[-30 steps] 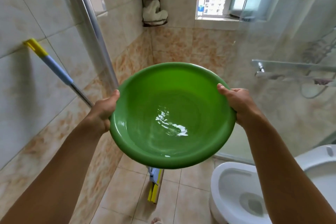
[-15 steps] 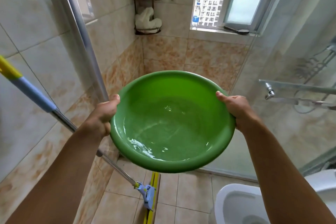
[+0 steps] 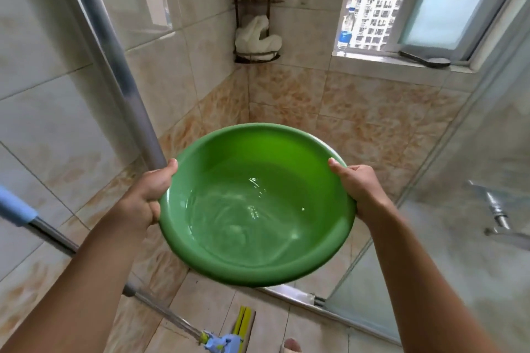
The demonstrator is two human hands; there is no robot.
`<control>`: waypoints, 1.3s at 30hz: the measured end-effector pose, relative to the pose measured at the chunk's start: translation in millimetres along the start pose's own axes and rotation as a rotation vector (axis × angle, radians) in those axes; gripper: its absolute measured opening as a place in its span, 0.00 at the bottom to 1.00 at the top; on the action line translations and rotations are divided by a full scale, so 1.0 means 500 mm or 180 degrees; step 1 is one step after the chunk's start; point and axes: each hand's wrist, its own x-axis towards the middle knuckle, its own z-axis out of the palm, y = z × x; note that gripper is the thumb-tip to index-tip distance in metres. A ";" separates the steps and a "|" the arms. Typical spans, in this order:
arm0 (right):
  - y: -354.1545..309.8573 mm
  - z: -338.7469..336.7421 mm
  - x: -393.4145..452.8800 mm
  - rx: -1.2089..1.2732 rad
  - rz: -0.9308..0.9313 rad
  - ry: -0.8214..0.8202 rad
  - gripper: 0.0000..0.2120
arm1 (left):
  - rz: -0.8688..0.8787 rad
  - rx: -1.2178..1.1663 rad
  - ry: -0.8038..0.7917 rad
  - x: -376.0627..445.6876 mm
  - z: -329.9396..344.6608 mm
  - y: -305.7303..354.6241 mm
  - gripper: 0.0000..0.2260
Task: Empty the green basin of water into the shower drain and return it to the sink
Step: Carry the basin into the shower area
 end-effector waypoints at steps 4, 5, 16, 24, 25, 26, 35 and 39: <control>-0.017 -0.012 0.098 0.0178 0.0059 -0.0055 0.16 | 0.0098 0.0143 0.0173 0.042 0.060 0.040 0.21; -0.024 -0.016 0.123 0.0210 0.0051 -0.0058 0.15 | 0.0107 0.0161 0.0171 0.058 0.079 0.050 0.21; -0.071 -0.040 0.299 0.0464 0.0166 0.0111 0.14 | -0.0076 0.0312 -0.0007 0.182 0.221 0.167 0.24; -0.077 -0.036 0.432 0.0506 0.0269 0.0293 0.15 | -0.0221 0.0270 -0.0302 0.321 0.306 0.220 0.21; -0.076 -0.030 0.451 0.0499 0.0299 0.0322 0.15 | -0.0256 0.0317 -0.0327 0.343 0.314 0.228 0.21; -0.078 -0.022 0.474 0.0501 0.0328 0.0336 0.15 | -0.0252 0.0371 -0.0358 0.365 0.323 0.240 0.21; -0.108 0.053 0.671 0.0428 0.0286 0.0567 0.16 | -0.0011 0.0362 -0.0466 0.612 0.387 0.348 0.20; -0.150 0.084 0.750 0.0365 0.0272 0.0718 0.18 | 0.0113 0.0399 -0.0603 0.698 0.428 0.425 0.19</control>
